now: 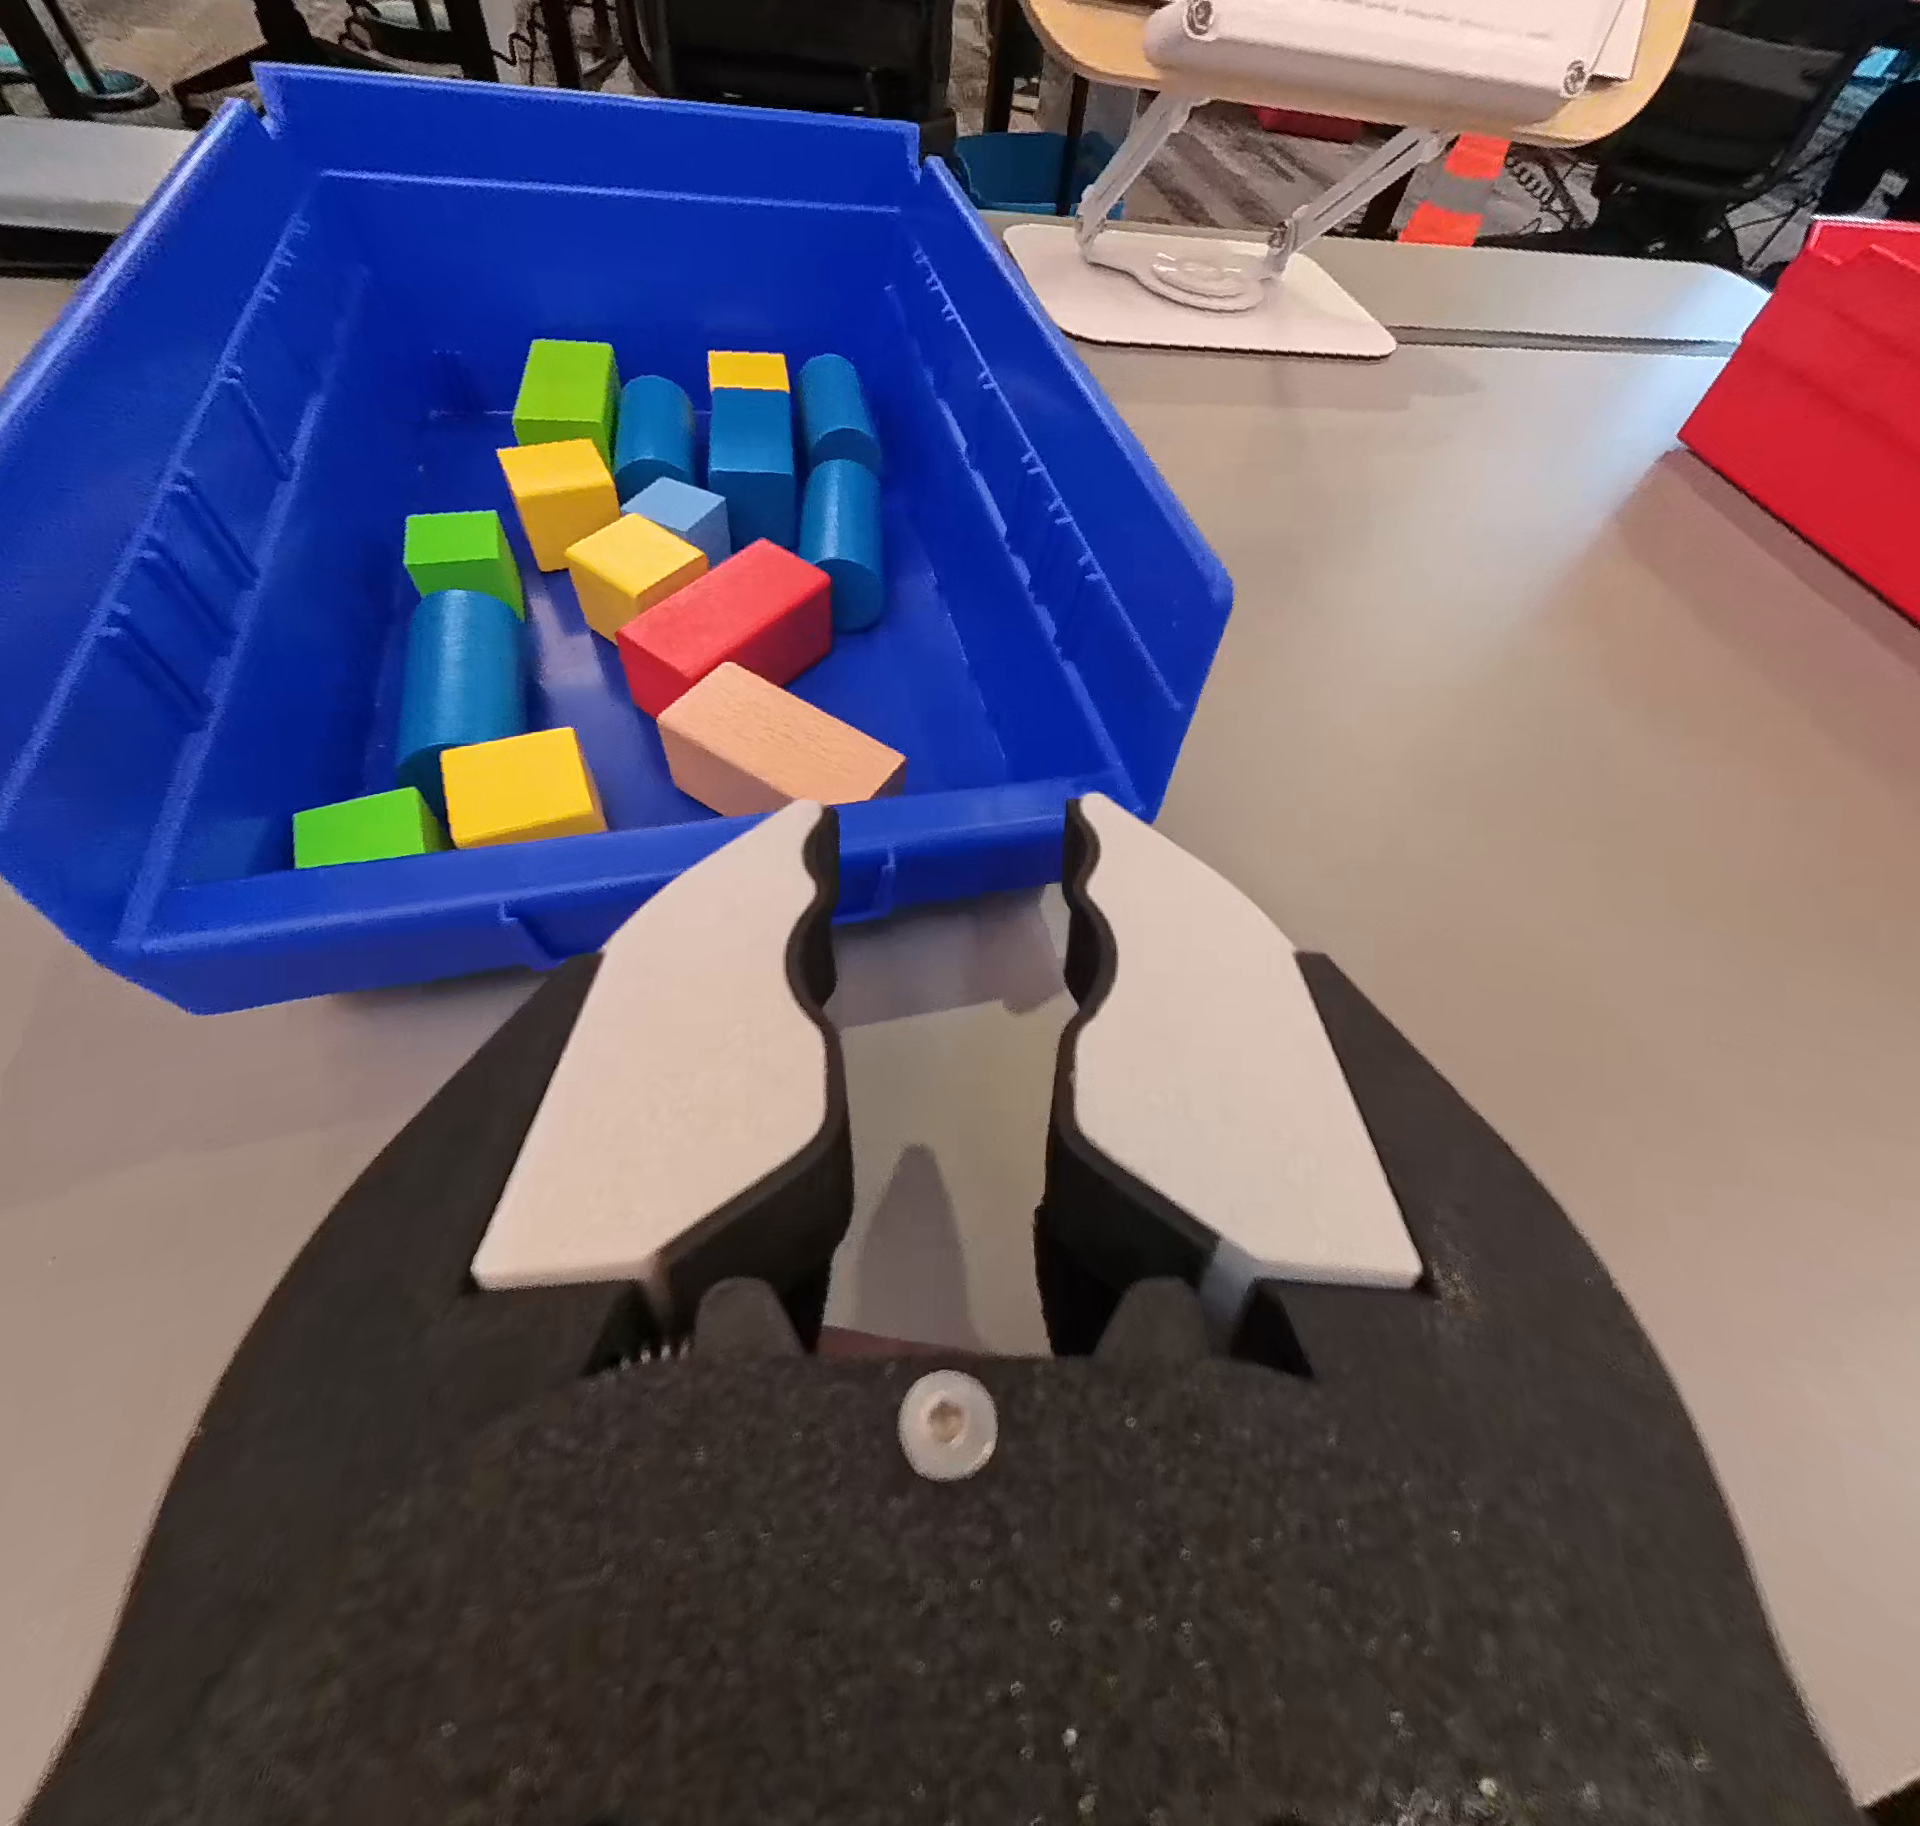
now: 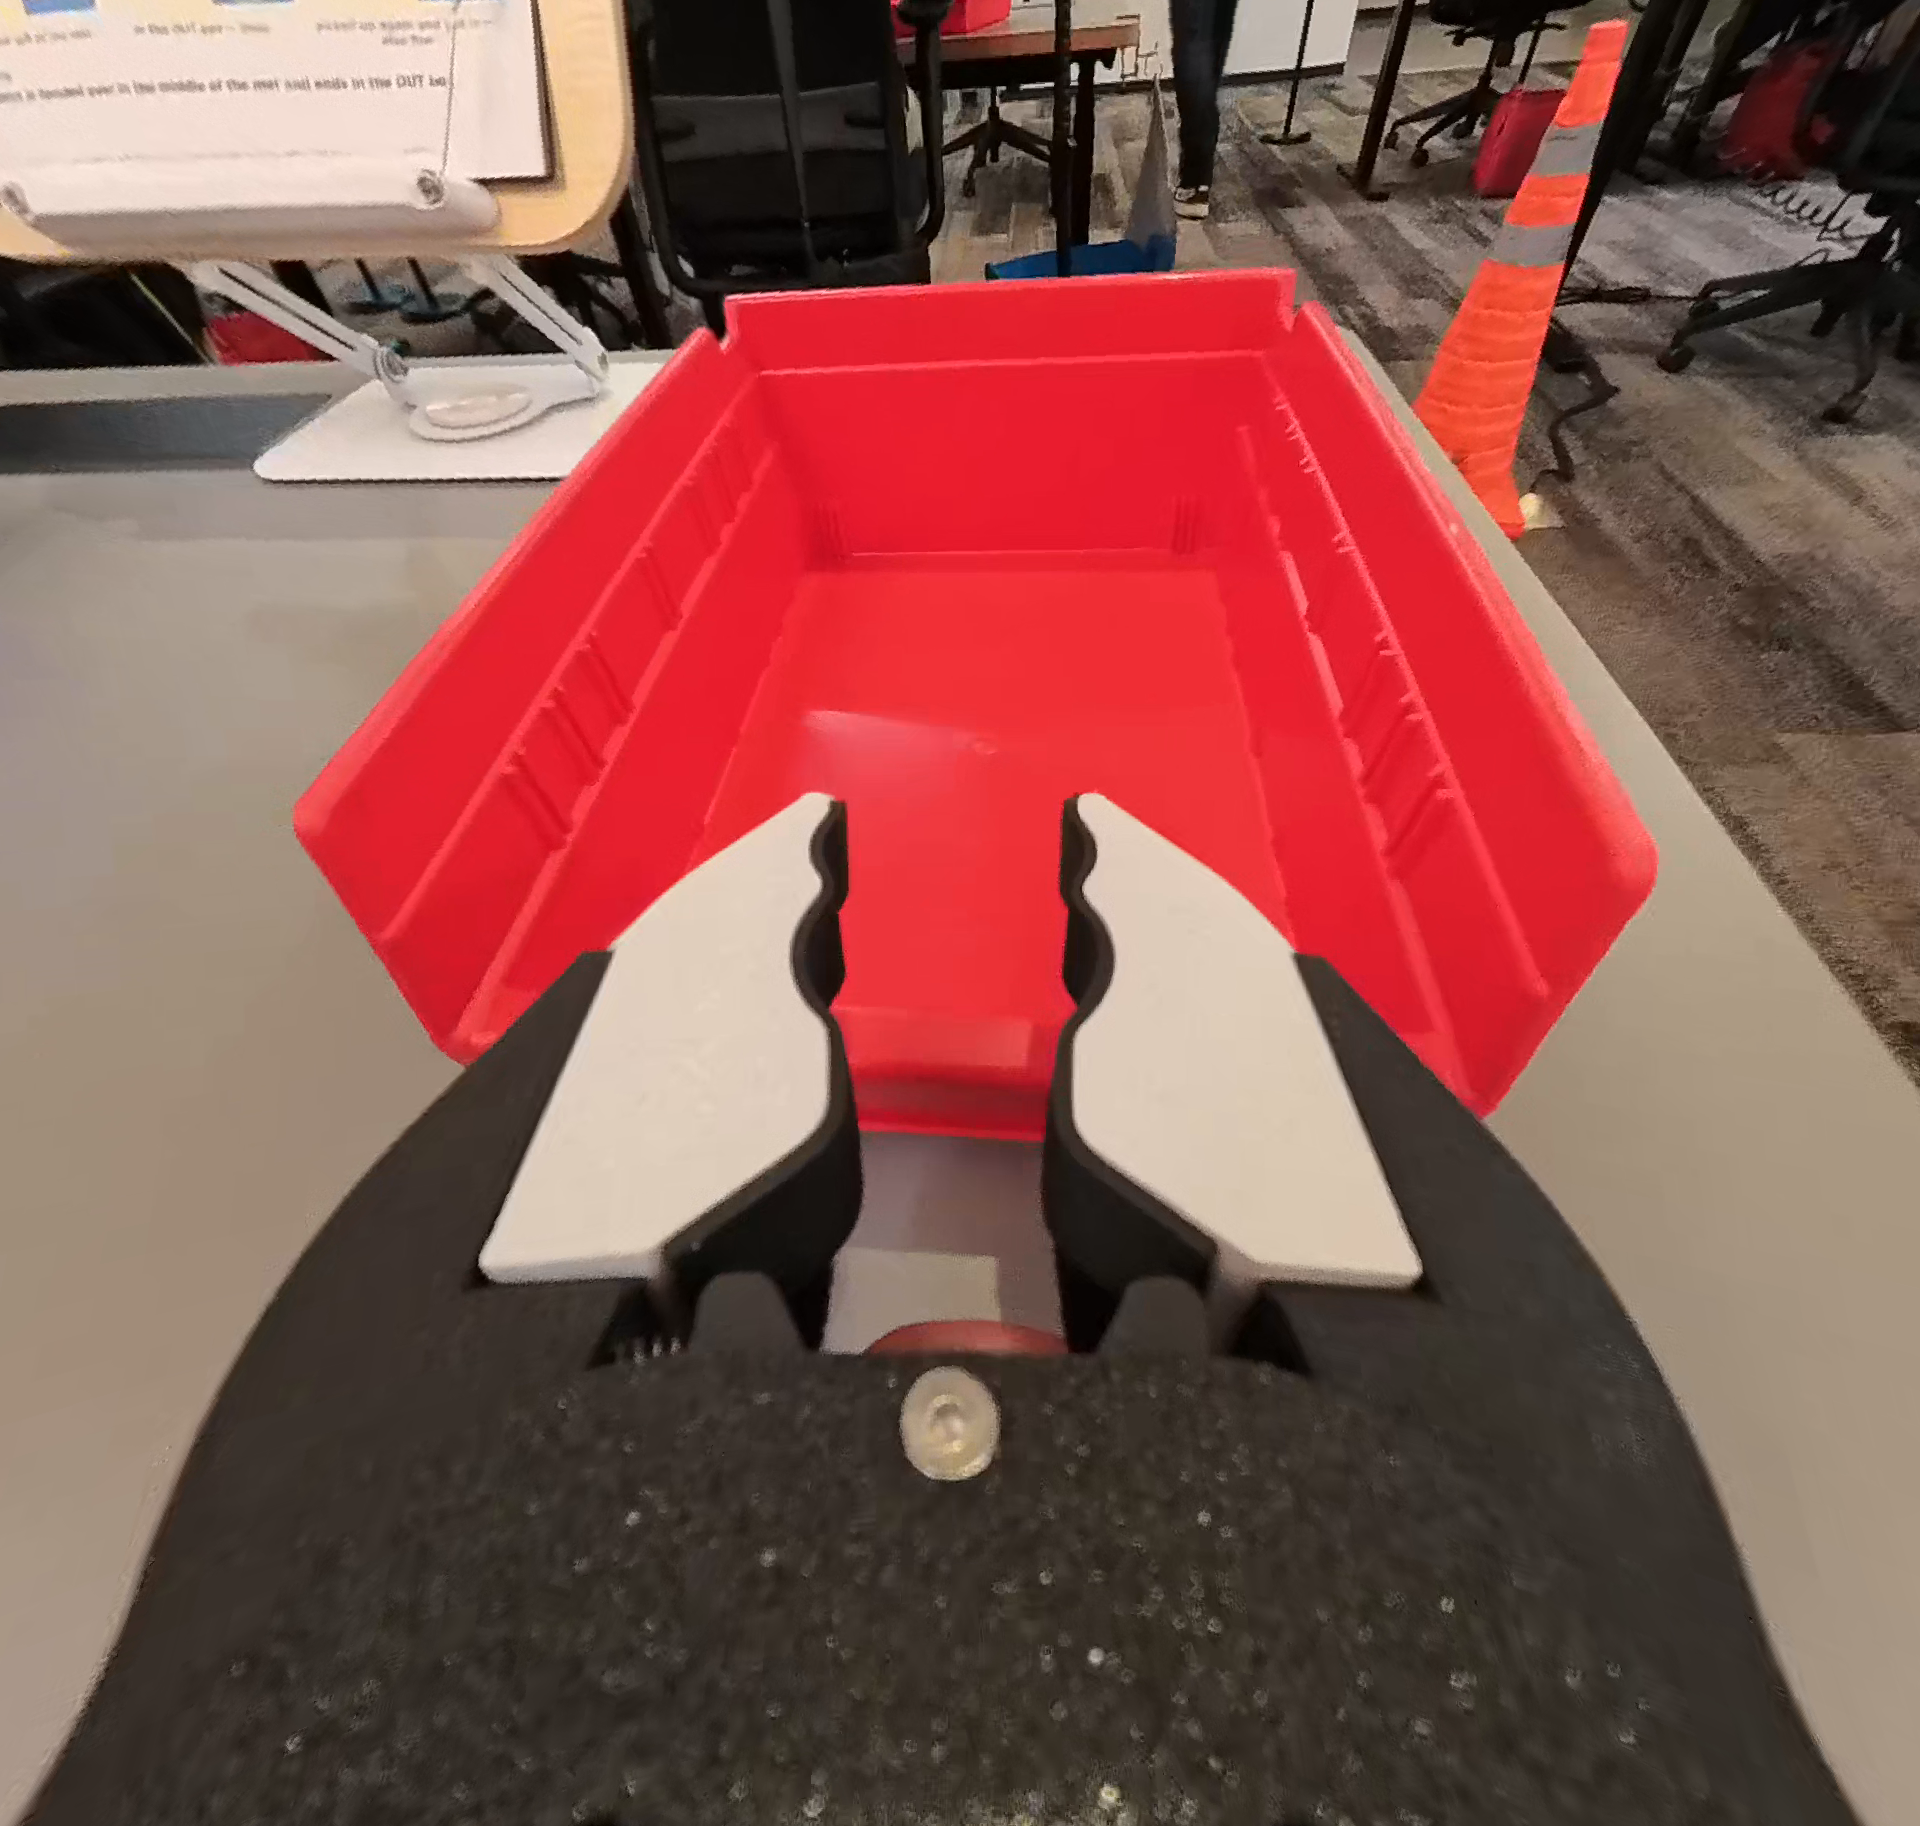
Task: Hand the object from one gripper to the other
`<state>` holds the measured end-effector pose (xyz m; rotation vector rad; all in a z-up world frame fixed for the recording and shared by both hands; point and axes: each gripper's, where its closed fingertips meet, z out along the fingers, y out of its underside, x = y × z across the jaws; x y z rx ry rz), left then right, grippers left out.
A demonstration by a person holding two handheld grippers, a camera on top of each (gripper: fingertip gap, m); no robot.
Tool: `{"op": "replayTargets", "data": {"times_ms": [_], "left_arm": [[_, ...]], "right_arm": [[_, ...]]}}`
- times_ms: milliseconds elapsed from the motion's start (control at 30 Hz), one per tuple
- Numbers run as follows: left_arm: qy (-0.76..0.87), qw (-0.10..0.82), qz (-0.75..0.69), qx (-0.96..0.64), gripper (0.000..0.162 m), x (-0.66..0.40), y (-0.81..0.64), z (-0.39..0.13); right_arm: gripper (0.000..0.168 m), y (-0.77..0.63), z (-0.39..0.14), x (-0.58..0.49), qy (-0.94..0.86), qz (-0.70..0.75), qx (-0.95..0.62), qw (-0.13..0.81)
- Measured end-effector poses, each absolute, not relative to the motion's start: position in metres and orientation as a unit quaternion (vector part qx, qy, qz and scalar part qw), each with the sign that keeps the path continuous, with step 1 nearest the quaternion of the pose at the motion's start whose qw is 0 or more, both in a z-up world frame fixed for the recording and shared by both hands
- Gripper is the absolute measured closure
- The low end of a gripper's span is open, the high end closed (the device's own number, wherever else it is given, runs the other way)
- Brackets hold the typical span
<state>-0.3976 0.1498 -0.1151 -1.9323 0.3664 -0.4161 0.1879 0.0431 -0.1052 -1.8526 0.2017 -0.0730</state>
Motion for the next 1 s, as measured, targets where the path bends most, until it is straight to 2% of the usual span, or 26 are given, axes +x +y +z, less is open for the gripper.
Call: {"op": "replayTargets", "data": {"times_ms": [200,333,500,567,600,733,1000], "left_arm": [[0.188,0.502,-0.200,-0.820,0.121,-0.393,0.151,-0.113],[0.320,0.463,-0.084,-0.822,0.120,-0.417,0.171,-0.086],[0.316,0.277,-0.112,-0.901,0.098,-0.428,0.195,-0.093],[0.301,0.237,-0.149,-0.912,0.097,-0.410,0.202,-0.097],[0.312,0.217,-0.156,-0.911,0.091,-0.402,0.203,-0.102],[0.371,0.122,-0.060,-0.919,0.083,-0.410,0.214,-0.134],[0.244,-0.003,-0.069,-0.967,0.070,-0.404,0.215,-0.168]], "right_arm": [[0.130,0.040,-0.102,0.185,0.083,-0.038,-0.796,0.598],[0.130,0.033,-0.101,0.186,0.088,-0.033,-0.794,0.601],[0.130,0.032,-0.097,0.190,0.102,-0.009,-0.786,0.610],[0.130,0.034,-0.097,0.191,0.107,0.001,-0.785,0.610],[0.130,0.036,-0.097,0.190,0.108,0.007,-0.785,0.610],[0.130,0.045,-0.099,0.185,0.102,0.030,-0.788,0.607],[0.130,0.050,-0.101,0.179,0.098,0.050,-0.790,0.603]]}}
